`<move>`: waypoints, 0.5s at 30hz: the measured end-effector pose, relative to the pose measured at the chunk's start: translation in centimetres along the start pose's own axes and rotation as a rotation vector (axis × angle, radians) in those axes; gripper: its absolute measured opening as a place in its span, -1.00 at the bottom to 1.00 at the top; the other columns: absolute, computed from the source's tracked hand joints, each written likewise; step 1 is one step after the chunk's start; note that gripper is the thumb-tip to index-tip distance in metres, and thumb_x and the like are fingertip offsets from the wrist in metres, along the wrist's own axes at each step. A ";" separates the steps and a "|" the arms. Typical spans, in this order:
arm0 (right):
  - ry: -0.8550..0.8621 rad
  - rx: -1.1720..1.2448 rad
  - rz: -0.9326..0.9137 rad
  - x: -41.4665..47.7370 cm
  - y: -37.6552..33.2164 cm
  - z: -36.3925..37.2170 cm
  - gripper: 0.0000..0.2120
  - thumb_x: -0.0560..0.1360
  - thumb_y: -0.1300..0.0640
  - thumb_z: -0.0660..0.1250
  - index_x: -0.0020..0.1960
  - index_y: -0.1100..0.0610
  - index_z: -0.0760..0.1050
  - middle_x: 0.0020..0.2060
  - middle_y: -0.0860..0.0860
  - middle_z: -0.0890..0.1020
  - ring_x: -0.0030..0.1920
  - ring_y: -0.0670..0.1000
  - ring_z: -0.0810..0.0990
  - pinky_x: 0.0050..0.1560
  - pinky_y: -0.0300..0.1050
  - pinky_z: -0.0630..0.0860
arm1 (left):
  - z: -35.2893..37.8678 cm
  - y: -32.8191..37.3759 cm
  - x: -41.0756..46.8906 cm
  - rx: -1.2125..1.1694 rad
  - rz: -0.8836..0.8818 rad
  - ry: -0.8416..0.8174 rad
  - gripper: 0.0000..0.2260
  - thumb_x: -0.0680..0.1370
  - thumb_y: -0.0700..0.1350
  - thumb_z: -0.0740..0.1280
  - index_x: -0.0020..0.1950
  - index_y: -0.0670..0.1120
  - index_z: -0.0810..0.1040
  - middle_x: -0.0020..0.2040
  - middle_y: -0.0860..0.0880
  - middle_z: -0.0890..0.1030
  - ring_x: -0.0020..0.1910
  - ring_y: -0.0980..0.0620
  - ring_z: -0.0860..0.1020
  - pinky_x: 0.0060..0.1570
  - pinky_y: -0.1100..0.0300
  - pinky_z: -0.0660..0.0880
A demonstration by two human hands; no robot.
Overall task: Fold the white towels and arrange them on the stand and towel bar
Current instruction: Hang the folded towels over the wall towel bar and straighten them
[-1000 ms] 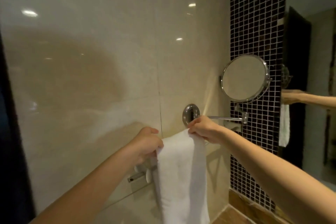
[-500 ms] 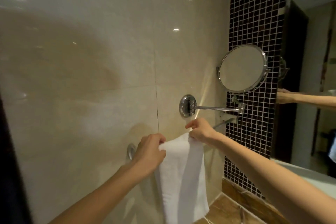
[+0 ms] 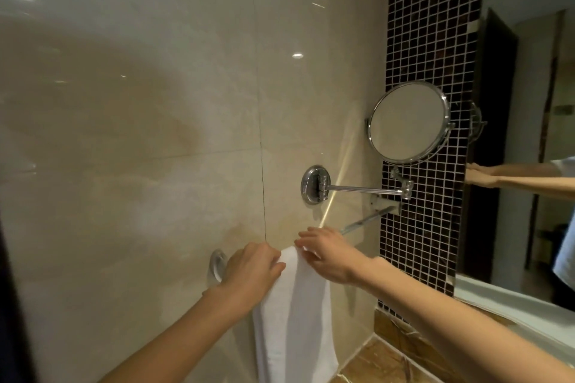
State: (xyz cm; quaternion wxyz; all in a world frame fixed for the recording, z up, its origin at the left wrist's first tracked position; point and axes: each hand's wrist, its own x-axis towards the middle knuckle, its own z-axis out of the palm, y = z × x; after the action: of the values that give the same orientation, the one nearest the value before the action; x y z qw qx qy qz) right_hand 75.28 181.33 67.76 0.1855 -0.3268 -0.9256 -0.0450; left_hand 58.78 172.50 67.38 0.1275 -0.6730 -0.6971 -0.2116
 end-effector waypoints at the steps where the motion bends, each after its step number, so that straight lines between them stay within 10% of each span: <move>1: -0.005 -0.014 -0.023 -0.1 -0.1 0.2 -0.82 0.59 0.16 0.13 -0.03 0.16 0.50 -0.07 0.03 0.58 0.03 0.07 0.48 0.15 0.01 0.36 | 0.2 0.0 0.1 0.014 0.004 0.009 -0.73 0.56 0.03 0.21 -0.28 -0.09 0.43 -0.25 -0.02 0.54 -0.13 -0.09 0.55 -0.34 0.14 0.20; 15: 0.030 0.031 -0.024 0.0 -0.1 0.5 -0.78 0.58 0.18 0.14 0.13 0.22 0.49 0.05 0.13 0.59 0.07 0.16 0.53 0.09 0.09 0.42 | -0.2 0.4 -0.2 -0.012 0.133 0.168 -0.84 0.56 -0.06 0.25 -0.07 -0.08 0.59 -0.02 -0.09 0.64 0.02 -0.16 0.57 -0.04 0.06 0.42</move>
State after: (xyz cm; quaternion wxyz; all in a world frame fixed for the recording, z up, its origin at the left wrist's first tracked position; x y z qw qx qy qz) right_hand 75.03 181.40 67.28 0.2039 -0.3119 -0.9272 -0.0377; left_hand 59.14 172.20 67.52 0.1953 -0.6986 -0.6364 -0.2625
